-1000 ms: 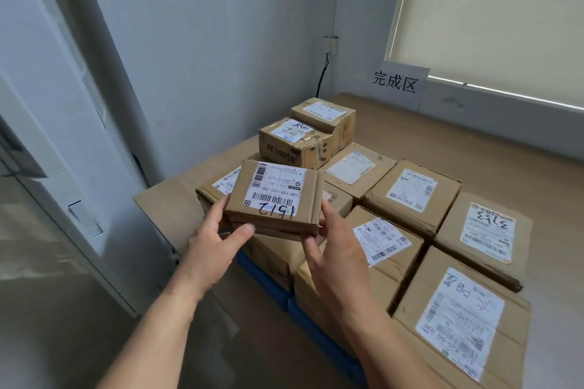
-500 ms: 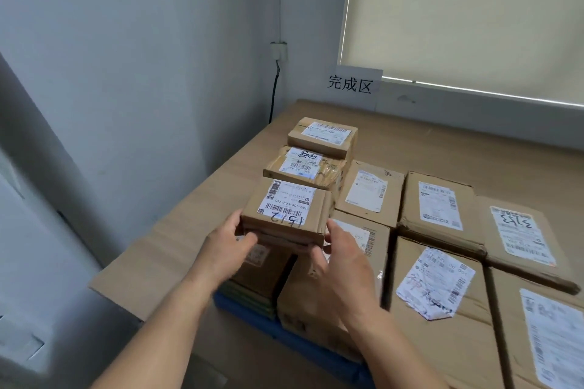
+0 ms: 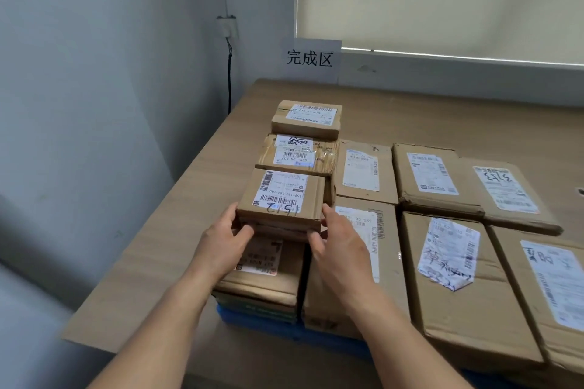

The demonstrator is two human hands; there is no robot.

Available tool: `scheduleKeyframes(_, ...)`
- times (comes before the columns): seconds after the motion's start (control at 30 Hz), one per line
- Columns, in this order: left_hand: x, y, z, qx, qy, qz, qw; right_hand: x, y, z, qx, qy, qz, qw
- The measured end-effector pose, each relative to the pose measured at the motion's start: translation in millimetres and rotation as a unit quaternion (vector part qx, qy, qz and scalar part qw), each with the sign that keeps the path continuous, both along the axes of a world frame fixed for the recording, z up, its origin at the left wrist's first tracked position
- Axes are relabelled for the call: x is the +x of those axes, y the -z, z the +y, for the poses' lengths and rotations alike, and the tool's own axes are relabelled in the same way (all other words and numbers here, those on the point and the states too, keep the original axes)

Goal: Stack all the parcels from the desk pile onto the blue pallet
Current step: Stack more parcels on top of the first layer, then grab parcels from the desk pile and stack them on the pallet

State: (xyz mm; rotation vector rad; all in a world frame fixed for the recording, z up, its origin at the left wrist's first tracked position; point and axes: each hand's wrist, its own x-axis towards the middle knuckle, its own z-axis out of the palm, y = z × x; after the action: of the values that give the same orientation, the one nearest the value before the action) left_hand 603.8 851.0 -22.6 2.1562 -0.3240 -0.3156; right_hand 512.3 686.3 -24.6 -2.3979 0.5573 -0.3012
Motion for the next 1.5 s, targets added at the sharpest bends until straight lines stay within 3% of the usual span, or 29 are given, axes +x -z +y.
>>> scheduleKeyframes(0.37, -3.7, -1.1, 2.5, -0.044, -0.033, -0.009, 0.998, -12.9, -4.7, -7.3, -0.024, 0.003, -0.011, 1.0)
scheduleKeyframes(0.73, -53.4, -19.2, -14.6, -0.148, -0.097, -0.247, 0.953, -64.6, -15.6, -35.7, -0.099, 0.049, -0.082, 0.99)
scheduleKeyframes(0.97, -126.6, -23.4, -61.6, -0.155, 0.026, -0.347, 0.925, -117.0, -23.4, -63.8, -0.148, 0.05, -0.149, 0.976)
scheduleKeyframes(1.23, -236.2, 5.1, -163.1, -0.059, 0.182, -0.357, 0.914, -236.3, -19.7, -137.1, -0.205, 0.128, -0.176, 0.954)
scheduleKeyframes(1.5, -342.1, 16.6, -258.8, -0.018, 0.271, -0.346, 0.898, -362.0, -3.7, -209.6, -0.256, 0.185, -0.159, 0.936)
